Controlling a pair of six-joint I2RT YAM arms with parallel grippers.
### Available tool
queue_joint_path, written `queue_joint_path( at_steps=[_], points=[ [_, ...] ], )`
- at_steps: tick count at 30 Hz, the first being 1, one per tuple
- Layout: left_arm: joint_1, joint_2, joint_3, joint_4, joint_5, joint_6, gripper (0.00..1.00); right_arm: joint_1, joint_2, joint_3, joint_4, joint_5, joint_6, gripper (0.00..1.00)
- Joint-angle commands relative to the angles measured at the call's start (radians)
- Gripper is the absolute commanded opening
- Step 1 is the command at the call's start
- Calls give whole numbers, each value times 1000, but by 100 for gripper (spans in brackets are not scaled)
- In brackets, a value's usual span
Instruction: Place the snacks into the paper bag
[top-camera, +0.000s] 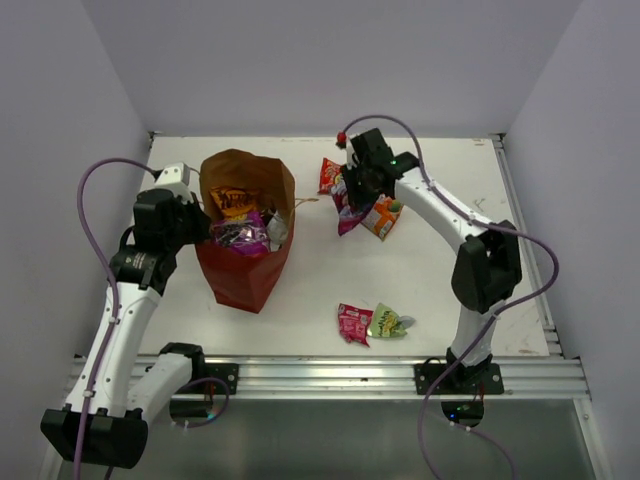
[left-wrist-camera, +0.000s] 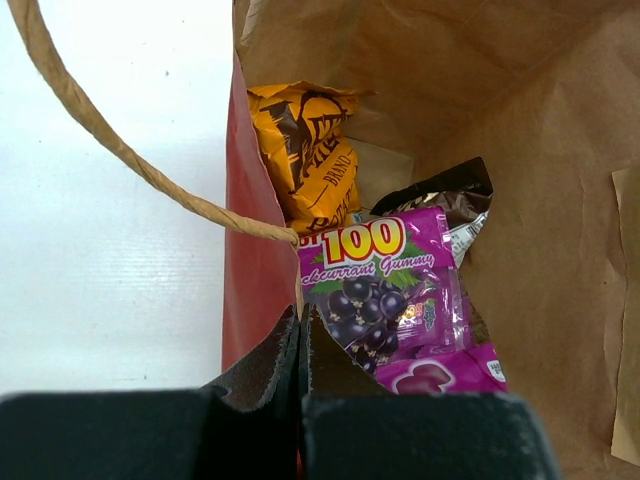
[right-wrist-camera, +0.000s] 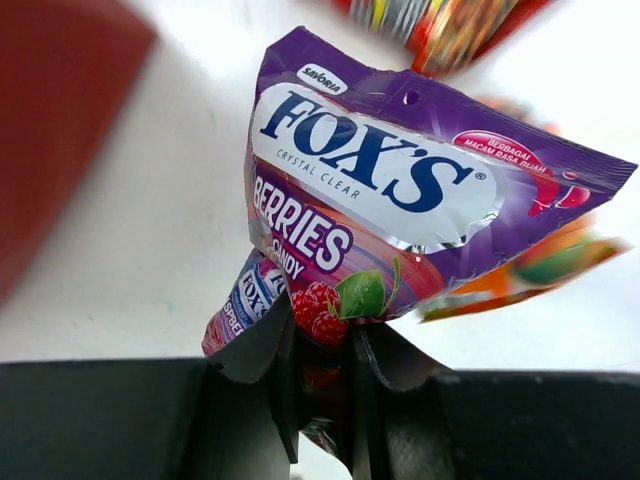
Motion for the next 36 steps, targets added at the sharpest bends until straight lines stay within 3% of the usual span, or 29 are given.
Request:
queue_joint_path(
  at_steps=[1, 7, 9, 14, 20, 28, 29, 30, 31, 32, 36],
  points=[
    [-10, 15, 3, 27, 32, 14, 0, -5, -146, 284, -113, 134, -66, 0],
    [-10, 21, -6, 42, 46, 8, 0, 41, -36, 851, -255, 44, -64, 0],
    [-10, 23, -4, 44, 46, 8, 0, 67, 3, 913, -266, -10, -40, 0],
    [-10, 16, 0, 36, 38, 8, 0, 139, 4, 839, -124, -218, 75, 0],
    [-10, 13, 0, 32, 38, 10, 0, 254, 81, 848, -56, -330, 129, 0],
    [-12, -5, -10, 29, 35, 7, 0, 280, 159, 823, -19, -421, 190, 0],
    [-10, -7, -14, 29, 34, 7, 0, 283, 165, 806, -25, -430, 194, 8],
    [-12, -10, -15, 29, 32, 7, 0, 282, 173, 796, -26, -438, 194, 65],
    [-10, -11, -17, 29, 32, 7, 0, 283, 175, 777, -27, -444, 194, 89],
    [-10, -13, -18, 29, 31, 5, 0, 283, 173, 771, -27, -438, 192, 99],
    [-12, -16, -26, 32, 31, 5, 0, 283, 138, 800, -32, -375, 149, 99]
  ],
)
